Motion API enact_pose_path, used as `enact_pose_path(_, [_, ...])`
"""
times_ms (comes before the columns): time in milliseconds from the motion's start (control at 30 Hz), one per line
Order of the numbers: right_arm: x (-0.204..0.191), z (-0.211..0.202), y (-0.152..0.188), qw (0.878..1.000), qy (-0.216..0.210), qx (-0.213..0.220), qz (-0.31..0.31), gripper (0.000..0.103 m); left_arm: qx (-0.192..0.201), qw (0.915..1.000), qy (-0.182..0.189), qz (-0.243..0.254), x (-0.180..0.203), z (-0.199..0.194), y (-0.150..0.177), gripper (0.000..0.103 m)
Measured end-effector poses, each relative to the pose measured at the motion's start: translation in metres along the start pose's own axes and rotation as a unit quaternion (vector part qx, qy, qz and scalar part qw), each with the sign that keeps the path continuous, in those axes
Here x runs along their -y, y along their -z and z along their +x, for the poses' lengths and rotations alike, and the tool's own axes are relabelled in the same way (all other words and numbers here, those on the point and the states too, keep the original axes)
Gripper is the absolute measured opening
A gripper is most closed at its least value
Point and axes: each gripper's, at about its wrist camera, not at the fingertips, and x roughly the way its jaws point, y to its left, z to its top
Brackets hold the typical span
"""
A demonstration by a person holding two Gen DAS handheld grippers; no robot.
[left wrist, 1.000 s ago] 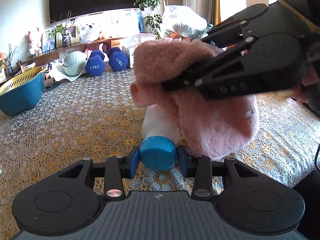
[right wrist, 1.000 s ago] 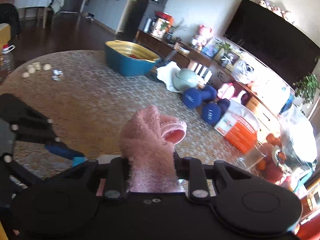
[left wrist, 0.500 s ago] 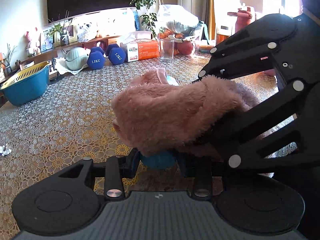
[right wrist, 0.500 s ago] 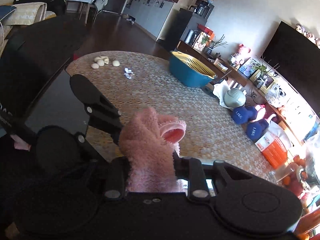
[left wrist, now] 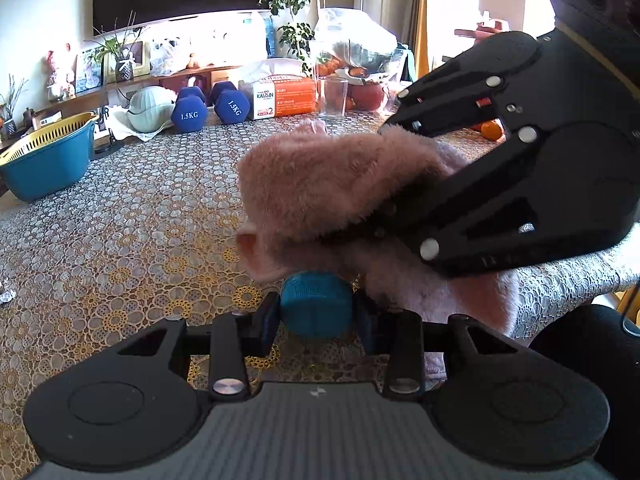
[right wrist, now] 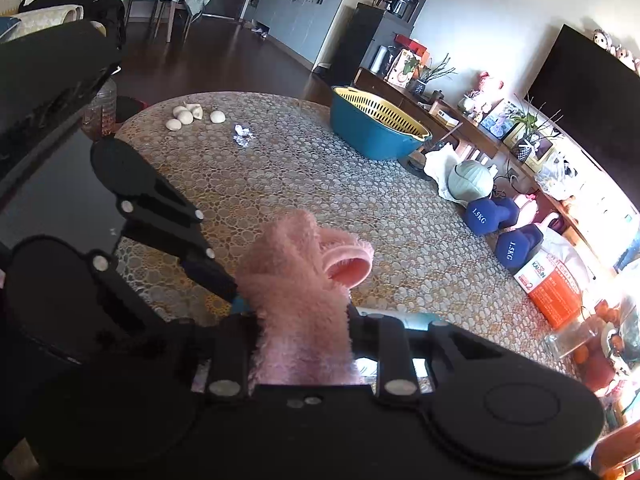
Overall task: Clean container
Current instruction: 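Wipe the bottle near its shoulder with the pink cloth in the right gripper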
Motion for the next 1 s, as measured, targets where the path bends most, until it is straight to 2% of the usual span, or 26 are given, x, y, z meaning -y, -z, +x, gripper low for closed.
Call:
enact_pose_path(67, [0.006,0.001,-0.001,1.0,-0.002,0.001,-0.003,0.026,0.0,1.0,0.004,-0.002,-0.002,0.0,0.0,0.038])
enact_pose_path(167, [0.017,0.008,-0.002,1.0,0.021,-0.006,-0.009,0.026,0.0,1.0,0.007,0.0,-0.003,0.0,0.001,0.038])
enact_pose_path(300, [0.042,0.016,0.002,0.999,0.04,-0.015,0.021,0.026,-0.001,0.9999,0.011,-0.003,-0.005,0.0,0.001,0.038])
enact_pose_path(467, [0.068,0.025,0.01,0.996,0.083,-0.03,0.028,0.026,-0.001,0.9999,0.012,-0.002,-0.005,0.0,0.0,0.038])
enact_pose_path(567, [0.077,0.026,0.014,0.996,0.077,-0.023,0.049,0.026,0.0,0.9999,-0.005,0.009,-0.003,0.002,0.001,0.039])
enact_pose_path(700, [0.07,0.036,0.009,0.995,0.088,-0.014,0.036,0.027,0.005,0.9982,-0.043,0.042,0.006,0.003,0.002,0.039])
enact_pose_path(1000, [0.071,0.05,-0.003,0.995,0.093,-0.007,0.048,0.026,0.008,0.9964,-0.06,0.058,0.008,0.004,0.002,0.04])
